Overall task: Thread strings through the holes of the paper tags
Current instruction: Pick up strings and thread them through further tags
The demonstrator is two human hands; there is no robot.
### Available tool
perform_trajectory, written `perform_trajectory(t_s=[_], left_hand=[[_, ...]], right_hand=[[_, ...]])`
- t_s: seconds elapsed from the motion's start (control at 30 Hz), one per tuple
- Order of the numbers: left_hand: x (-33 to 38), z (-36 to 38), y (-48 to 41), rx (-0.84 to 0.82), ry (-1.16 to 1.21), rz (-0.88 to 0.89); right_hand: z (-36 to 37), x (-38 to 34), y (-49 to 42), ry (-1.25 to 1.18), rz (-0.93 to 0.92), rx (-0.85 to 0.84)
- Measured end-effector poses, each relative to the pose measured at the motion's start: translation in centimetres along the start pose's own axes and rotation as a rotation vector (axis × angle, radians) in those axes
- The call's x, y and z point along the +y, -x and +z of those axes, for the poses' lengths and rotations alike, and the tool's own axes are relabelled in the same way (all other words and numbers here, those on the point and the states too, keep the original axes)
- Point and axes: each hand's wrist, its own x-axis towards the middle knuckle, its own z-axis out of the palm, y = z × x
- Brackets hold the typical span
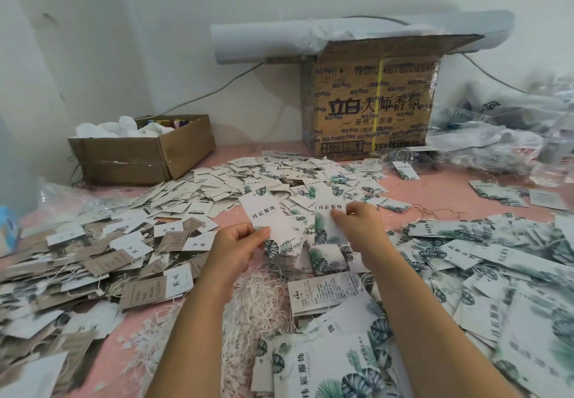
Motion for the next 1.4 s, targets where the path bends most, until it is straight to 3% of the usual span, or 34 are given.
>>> perform_trajectory(t_s=[0.1,0.17,0.27,0.5,0.67,0.9,1.07,1.4], left_hand=[[-0.1,0.1,0.0,-0.018,-0.031,0.009],[0.0,0.2,0.1,-0.061,-0.028,0.025],[0.4,0.3,0.5,-0.182,0.033,0.060],[0.8,0.7,0.9,-0.330,0.002,0.068],[0.8,1.0,1.1,-0.264,0.042,0.056],[0.7,0.5,0.4,-0.076,0.070,0.080],[0.7,0.6,0.5,-0.095,0.057,0.073],[2.6,1.3,2.0,-0.280,0.015,0.249]], right_hand=[[-0.4,-1.3,0.7,-0.309,-0.010,-0.127],[-0.3,-2.0,1.2,-0.355,-0.015,-0.259],[0.3,-2.5,1.8,-0.225,-0.060,-0.355],[0.8,-3.0,2.5,0.028,-0.201,-0.384],[0.6,-3.4,2.7,-0.031,-0.161,-0.505],[0.4,-3.8,2.7,0.161,-0.194,-0.403],[0.1,-4.3,2.8,0.096,-0.262,-0.331],[-0.6,-5.2,3.0,-0.043,-0.397,-0.110]])
